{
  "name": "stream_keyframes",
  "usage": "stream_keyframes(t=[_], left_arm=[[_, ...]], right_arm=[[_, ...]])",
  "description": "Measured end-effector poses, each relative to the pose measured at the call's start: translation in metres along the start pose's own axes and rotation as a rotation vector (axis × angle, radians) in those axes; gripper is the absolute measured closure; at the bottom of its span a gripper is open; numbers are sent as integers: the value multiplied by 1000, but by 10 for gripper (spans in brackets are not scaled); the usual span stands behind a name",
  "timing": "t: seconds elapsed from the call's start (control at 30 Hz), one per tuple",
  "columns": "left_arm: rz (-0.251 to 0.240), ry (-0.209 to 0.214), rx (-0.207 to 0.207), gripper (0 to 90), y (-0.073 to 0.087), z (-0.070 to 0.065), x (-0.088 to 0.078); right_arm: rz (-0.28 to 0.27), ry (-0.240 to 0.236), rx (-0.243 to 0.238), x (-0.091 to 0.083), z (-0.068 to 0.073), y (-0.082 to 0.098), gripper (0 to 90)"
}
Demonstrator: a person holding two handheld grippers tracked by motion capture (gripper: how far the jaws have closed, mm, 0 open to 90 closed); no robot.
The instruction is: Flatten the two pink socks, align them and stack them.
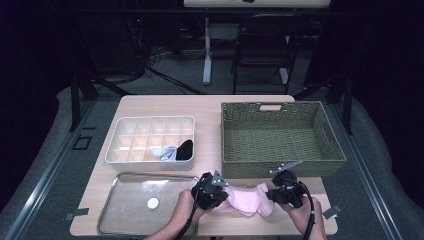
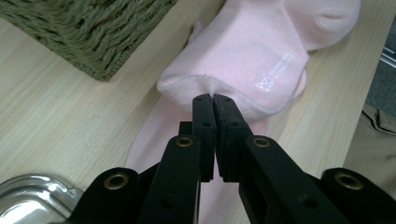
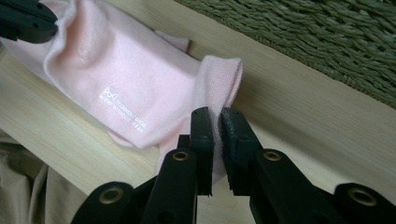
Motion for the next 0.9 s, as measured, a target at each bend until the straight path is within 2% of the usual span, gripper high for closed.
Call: stream_keyframes(t=[0.07, 0.1, 0.23, 0.3, 0.33, 0.57, 0.63, 0.67, 0.77, 0.8, 0.83, 0.87, 0.9], left_arm=[[-8, 3, -6, 879, 1, 1, -4], [-7, -1, -4, 879, 2, 2, -7], [-12, 0, -11, 879, 7, 6, -21], [-14, -12, -19, 879, 10, 9, -26], [-12, -3, -21, 879, 11, 10, -28], [-28, -19, -27, 879, 13, 14, -42], [-20, -20, -26, 879, 14, 14, -43], [-9, -16, -32, 878, 17, 16, -43], [19, -11, -26, 878, 20, 18, -40], [44, -14, -27, 878, 23, 20, -36], [44, -14, -27, 878, 23, 20, -36], [70, 1, -32, 878, 25, 21, -33], [84, -9, -28, 878, 27, 22, -31]], right_arm=[[-19, -14, 9, -1, 2, -1, 836], [-11, -13, -5, -3, 2, -1, 836], [-53, -49, 1, -5, 7, -4, 835], [-47, -57, -9, -4, 9, -5, 835], [-42, -57, -11, -4, 11, -6, 835], [-59, -58, -30, -8, 18, -11, 834], [-61, -68, -39, -11, 20, -13, 833], [-60, -85, -38, -5, 23, -14, 833], [-36, -82, -49, 1, 23, -15, 832], [-24, -97, -30, 14, 24, -14, 832], [-24, -97, -30, 14, 24, -14, 832], [-18, -101, -32, 18, 24, -14, 832], [-16, -108, -32, 23, 24, -14, 832]])
Point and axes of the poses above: each handheld gripper's, and its own axes: x roughly forward along the jaws, y roughly out of its underside, z roughly to its left, the point moved 2 cm from there along x, roughly forward along the jaws, and after that the axes turned 3 degrees about x, right-handed, at the moved point
